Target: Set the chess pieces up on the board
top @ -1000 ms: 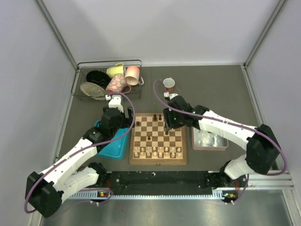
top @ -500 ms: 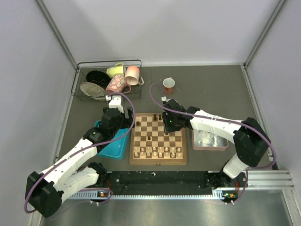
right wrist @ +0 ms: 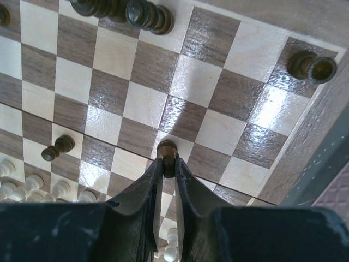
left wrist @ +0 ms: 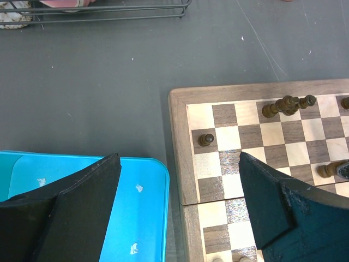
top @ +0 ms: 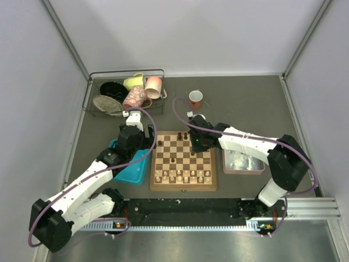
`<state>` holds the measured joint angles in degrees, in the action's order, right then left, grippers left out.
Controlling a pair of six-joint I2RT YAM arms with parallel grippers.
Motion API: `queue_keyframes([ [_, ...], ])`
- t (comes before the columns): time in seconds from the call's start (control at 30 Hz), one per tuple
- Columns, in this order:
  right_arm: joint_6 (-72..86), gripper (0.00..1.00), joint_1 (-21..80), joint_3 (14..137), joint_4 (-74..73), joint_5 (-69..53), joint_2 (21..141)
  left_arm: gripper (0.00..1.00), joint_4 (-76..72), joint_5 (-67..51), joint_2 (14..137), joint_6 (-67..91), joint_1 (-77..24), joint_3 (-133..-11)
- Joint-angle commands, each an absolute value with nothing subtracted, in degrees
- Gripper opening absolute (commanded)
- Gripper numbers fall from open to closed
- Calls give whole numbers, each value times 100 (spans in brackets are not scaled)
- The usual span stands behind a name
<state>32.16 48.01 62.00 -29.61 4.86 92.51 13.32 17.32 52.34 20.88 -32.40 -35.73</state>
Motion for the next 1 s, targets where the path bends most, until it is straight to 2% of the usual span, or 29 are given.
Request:
queue_keyframes([
  [0.0,3226,12,4878,6661,-2892,949,9167,93,1108,1679,5142,2092,-3252,-3516],
  [0.5,3094,1,4157,7717,-3480,1327,9861,93,1107,1661,5159,2065,-3261,-3524],
  [0.97,3278,0,4104,7857,-3718,1740,10186,93,1099,1635,5159,2074,-3261,-3524],
])
